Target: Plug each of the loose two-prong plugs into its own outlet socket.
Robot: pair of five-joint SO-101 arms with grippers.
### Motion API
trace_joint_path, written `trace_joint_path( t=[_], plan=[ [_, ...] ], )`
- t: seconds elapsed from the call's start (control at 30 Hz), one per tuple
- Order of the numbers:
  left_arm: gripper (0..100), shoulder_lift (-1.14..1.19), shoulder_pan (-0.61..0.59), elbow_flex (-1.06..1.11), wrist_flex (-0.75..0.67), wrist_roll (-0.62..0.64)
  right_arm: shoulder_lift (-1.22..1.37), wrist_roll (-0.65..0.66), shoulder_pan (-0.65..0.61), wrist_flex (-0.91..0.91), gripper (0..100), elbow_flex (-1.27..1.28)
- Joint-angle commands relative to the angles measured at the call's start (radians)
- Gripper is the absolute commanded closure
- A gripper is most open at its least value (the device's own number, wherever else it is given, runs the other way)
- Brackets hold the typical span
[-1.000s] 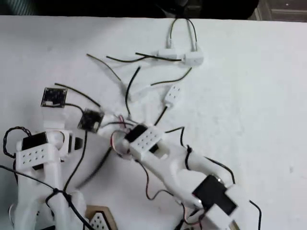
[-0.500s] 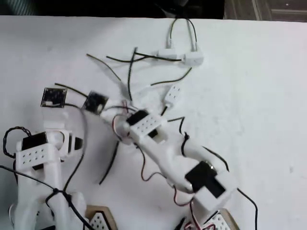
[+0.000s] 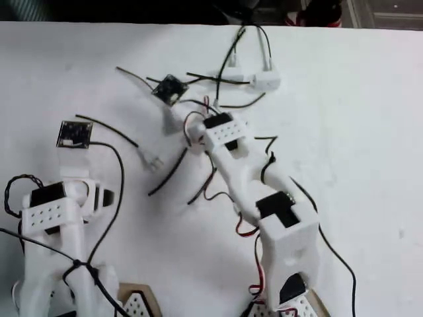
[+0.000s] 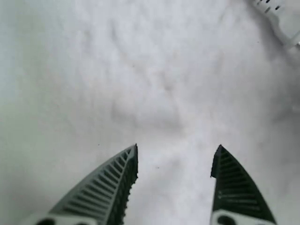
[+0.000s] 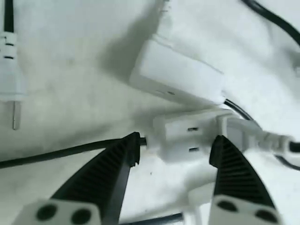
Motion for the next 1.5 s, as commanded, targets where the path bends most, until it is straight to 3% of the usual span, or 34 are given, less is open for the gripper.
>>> trace_joint_path(
  t=[0.0, 0.27, 0.47, 0.67, 0.93, 1.2, 1.3, 1.47],
  plan=[
    [74, -0.033, -0.007, -0.005, -0.014, 0.003, -0.122, -0.041, -0.015, 0.102, 75.4, -0.043],
    [74, -0.033, -0.007, -0.005, -0.014, 0.003, -0.297, -0.222, -0.153, 0.32, 75.5, -0.043],
    [74, -0.033, -0.071, -0.006, -0.037, 0.009, -0.189, -0.222, -0.294, 0.22, 75.5, -0.044],
    [74, -0.033, -0.081, -0.006, -0.04, 0.009, -0.002, -0.222, -0.302, 0.005, 75.5, -0.046],
    [74, -0.033, -0.077, -0.006, -0.04, 0.009, 0.137, -0.222, -0.311, -0.018, 75.6, -0.124],
    [74, -0.033, -0.077, -0.006, -0.04, 0.009, 0.154, -0.213, -0.305, -0.093, 95.6, -0.138],
    [74, -0.033, -0.077, -0.005, -0.04, 0.008, 0.13, -0.213, -0.282, -0.081, 97.9, -0.135],
    [74, -0.033, -0.077, -0.005, -0.04, 0.008, -0.036, -0.213, -0.246, 0.088, 98.1, -0.132]
  ],
)
